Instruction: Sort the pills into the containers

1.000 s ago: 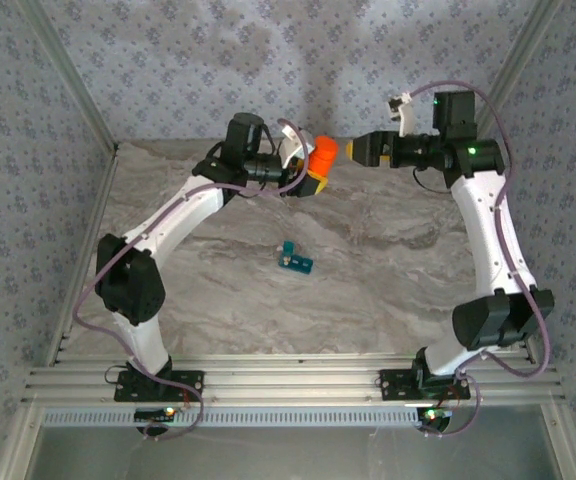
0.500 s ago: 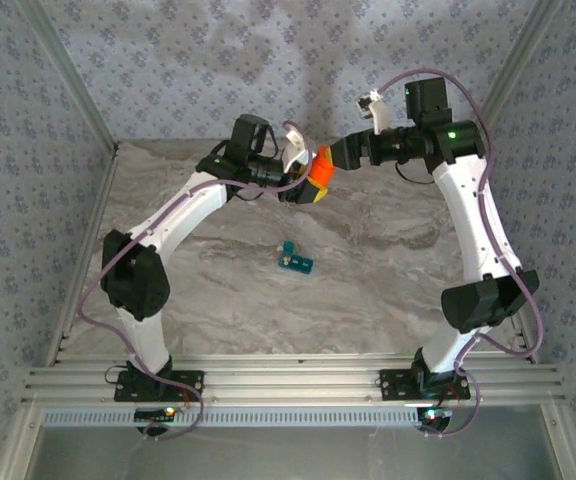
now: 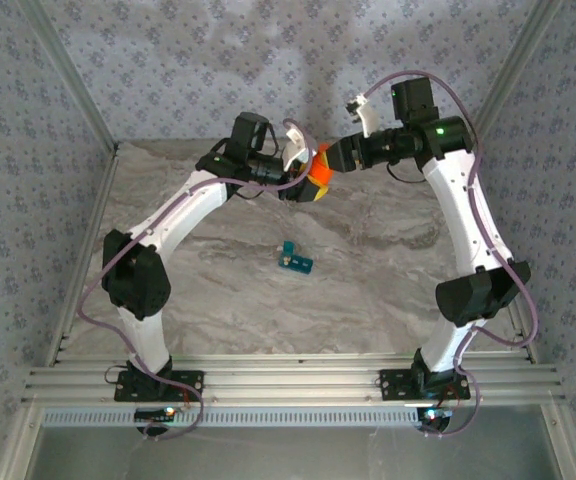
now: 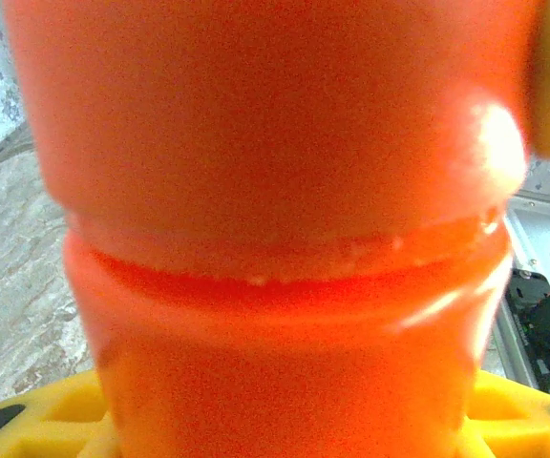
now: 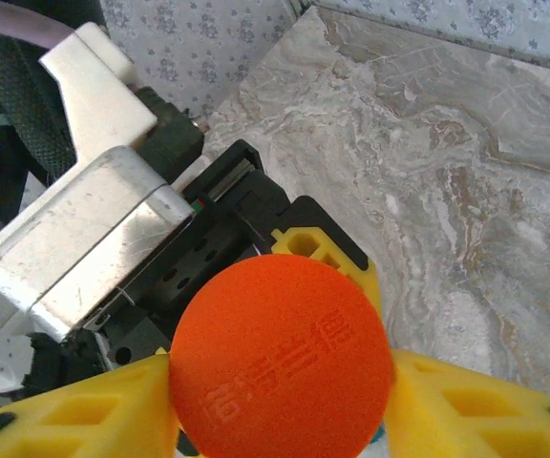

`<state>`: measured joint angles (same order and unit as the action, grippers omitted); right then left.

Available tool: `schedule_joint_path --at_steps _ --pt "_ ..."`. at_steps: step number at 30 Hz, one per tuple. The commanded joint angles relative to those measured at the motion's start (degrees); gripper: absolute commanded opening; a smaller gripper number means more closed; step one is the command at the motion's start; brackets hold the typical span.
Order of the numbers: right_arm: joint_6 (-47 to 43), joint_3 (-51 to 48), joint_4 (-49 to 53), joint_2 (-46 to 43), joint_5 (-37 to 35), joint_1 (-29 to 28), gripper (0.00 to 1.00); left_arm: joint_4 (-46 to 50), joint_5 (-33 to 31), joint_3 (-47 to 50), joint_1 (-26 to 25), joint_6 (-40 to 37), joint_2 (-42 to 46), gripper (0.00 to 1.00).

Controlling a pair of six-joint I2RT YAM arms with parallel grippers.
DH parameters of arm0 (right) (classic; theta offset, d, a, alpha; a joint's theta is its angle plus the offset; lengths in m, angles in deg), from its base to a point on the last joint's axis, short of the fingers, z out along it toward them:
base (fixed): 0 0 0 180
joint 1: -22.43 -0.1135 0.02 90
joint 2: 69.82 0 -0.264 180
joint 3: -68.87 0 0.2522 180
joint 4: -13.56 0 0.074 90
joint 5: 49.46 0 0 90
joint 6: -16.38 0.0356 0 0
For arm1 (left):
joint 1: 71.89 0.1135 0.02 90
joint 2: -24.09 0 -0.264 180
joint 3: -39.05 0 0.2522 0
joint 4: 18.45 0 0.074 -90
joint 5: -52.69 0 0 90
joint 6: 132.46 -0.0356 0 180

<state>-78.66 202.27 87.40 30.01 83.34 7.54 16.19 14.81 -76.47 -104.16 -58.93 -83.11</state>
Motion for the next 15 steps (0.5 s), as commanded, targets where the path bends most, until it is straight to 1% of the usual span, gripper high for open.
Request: schedule_joint_path --at_steps 1,4,7,11,15 --pt "0.30 1.11 1.29 0.74 -0.01 -0.16 0.46 -0.31 2.48 -2.22 0.09 -0.95 0.05 0.00" --pt "2.02 -1.07 -0.33 0.14 -0.81 -0.26 0.42 -1.36 1.91 -2.18 0.08 -0.15 0.16 0.00" --pt "5.31 -5.59 -4.29 -1.34 -2.54 -0.67 0.38 -4.27 0.32 -1.58 -0.14 1.81 0.48 0.00" --pt "12.56 -13.13 -11.78 -3.68 -5.46 -1.39 0.37 -9.54 -5.15 0.49 -1.46 3.31 1.96 0.00" --pt "19.56 -19.67 -19.28 -5.45 -8.43 -2.80 0.37 -18.12 -10.82 4.65 -3.43 5.74 3.97 0.00"
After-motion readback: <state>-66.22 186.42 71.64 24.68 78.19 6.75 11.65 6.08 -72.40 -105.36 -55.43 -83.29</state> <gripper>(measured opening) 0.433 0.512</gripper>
